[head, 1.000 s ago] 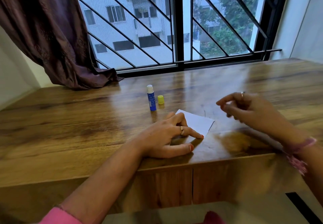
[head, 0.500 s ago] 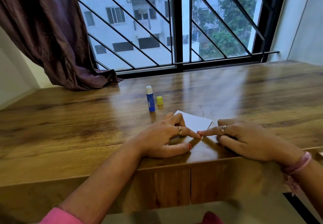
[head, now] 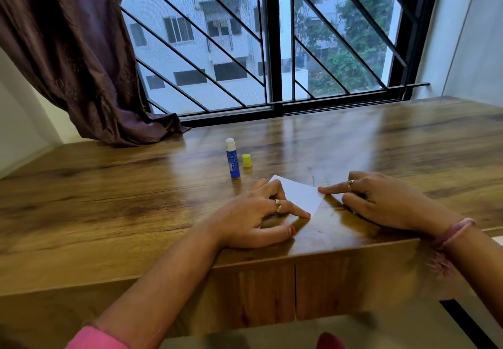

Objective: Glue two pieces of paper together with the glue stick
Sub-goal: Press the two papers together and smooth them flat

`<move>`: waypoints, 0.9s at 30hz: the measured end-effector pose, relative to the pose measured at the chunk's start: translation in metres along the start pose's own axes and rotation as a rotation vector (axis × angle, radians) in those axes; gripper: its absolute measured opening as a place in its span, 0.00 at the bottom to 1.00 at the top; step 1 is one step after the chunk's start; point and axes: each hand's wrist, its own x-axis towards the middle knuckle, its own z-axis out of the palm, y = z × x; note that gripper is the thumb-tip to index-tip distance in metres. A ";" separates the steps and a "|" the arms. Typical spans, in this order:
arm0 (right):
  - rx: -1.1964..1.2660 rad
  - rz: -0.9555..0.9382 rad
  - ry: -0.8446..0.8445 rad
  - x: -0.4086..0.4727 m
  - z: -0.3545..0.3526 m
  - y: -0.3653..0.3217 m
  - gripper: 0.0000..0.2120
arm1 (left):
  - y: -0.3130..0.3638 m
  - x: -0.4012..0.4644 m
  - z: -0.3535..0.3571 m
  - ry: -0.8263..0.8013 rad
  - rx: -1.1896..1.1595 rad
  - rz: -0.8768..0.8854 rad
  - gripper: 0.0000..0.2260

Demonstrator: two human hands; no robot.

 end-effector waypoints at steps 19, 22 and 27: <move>0.185 -0.079 0.072 -0.025 0.008 -0.056 0.16 | -0.020 -0.004 -0.001 0.254 0.117 -0.155 0.20; 0.281 -0.095 -0.046 -0.026 0.006 -0.060 0.16 | -0.021 -0.003 0.000 0.215 0.100 -0.194 0.22; 0.404 0.003 -0.003 -0.021 0.000 -0.039 0.15 | -0.019 -0.003 -0.001 0.211 0.129 -0.195 0.24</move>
